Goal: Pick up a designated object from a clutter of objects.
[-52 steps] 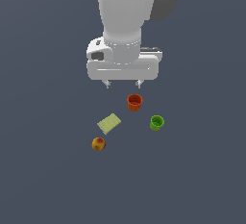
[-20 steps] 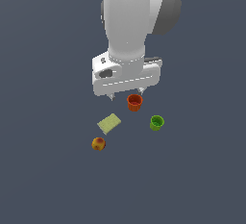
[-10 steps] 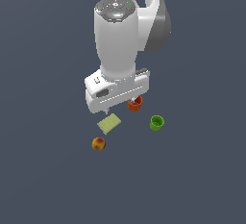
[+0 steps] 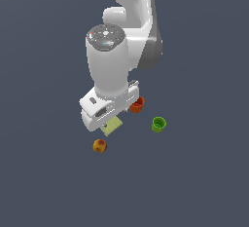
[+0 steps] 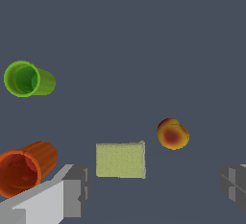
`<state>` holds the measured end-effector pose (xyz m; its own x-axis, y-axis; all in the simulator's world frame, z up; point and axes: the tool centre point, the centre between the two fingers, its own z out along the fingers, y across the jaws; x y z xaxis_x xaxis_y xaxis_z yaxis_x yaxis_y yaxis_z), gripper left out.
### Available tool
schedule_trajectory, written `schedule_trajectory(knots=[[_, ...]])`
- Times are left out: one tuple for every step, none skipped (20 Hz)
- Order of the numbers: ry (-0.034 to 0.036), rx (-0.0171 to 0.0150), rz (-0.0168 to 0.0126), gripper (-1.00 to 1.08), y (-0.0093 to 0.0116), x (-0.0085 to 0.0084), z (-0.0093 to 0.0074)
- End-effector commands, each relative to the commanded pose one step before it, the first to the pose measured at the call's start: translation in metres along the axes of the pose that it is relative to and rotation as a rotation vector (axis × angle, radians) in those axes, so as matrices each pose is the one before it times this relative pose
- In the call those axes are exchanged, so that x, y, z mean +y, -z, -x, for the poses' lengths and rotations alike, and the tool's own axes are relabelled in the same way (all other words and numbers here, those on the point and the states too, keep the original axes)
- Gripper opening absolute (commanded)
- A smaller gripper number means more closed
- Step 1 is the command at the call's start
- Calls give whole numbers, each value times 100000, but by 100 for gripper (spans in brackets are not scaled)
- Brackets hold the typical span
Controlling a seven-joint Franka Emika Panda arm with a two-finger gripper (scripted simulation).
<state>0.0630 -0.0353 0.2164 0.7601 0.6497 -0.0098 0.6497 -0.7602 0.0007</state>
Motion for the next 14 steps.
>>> schedule_trajectory(knots=[[6160, -116, 154, 100, -961, 742, 67], [2399, -43, 42, 100, -385, 282, 50], [2398, -38, 38, 100, -387, 278, 60], [2399, -34, 33, 100, -389, 274, 69], [2399, -29, 29, 100, -391, 269, 77], [2399, -24, 25, 100, -393, 264, 86], [2398, -19, 21, 100, -395, 259, 95], [2399, -13, 18, 100, -397, 253, 102], [2398, -8, 15, 100, -399, 247, 111], [2397, -2, 13, 100, -400, 241, 119], [2397, 3, 11, 100, -402, 234, 126], [2396, 9, 9, 100, -404, 228, 134], [2396, 15, 7, 100, -405, 221, 140], [2395, 21, 6, 100, -407, 214, 147]])
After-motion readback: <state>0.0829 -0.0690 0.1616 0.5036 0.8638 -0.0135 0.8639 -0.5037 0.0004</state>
